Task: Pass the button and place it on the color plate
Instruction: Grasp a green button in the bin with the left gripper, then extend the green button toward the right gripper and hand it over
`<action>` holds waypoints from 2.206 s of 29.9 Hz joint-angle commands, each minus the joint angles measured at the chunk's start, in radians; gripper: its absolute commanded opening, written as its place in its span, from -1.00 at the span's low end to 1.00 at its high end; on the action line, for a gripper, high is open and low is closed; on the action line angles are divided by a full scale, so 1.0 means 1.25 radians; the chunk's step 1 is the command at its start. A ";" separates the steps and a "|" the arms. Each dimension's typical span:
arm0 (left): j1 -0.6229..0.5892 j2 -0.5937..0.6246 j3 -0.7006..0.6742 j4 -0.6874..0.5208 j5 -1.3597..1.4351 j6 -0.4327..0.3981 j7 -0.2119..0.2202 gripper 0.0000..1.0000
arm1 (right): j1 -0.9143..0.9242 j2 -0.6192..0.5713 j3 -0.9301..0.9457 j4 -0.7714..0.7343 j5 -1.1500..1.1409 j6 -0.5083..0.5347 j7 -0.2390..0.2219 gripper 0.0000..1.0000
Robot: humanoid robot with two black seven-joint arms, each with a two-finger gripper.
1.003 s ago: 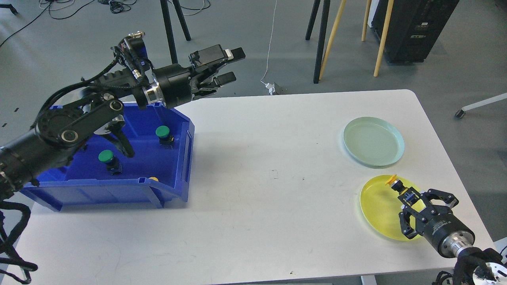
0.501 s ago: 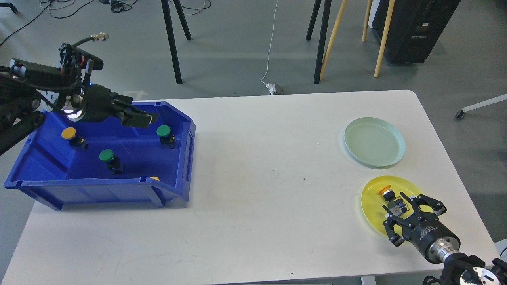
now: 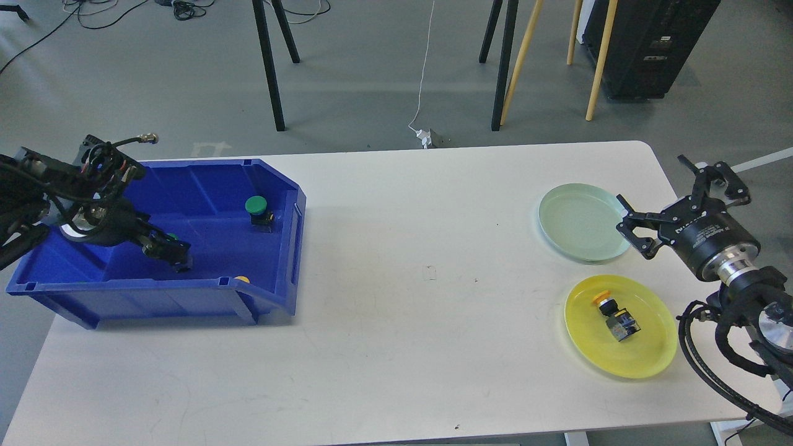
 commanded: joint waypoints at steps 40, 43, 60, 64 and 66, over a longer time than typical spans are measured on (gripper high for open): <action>0.030 -0.105 -0.015 0.156 -0.019 0.034 0.000 -0.96 | 0.000 -0.008 -0.015 0.001 -0.001 0.002 0.001 1.00; 0.003 -0.068 -0.023 0.085 -0.075 0.029 0.000 -0.96 | 0.000 -0.008 -0.015 -0.001 -0.014 0.002 0.001 1.00; -0.058 -0.230 -0.232 -0.128 -0.723 0.000 0.000 -0.92 | 0.189 -0.087 -0.240 -0.002 -0.312 0.041 0.013 0.99; -0.043 -0.356 -0.233 -0.052 -0.745 0.000 0.000 -0.91 | 0.346 -0.066 -0.401 -0.033 -0.311 0.042 0.025 0.99; -0.039 -0.393 -0.233 -0.023 -0.746 0.000 0.000 -0.91 | 0.407 -0.016 -0.460 -0.070 -0.311 0.042 0.037 0.99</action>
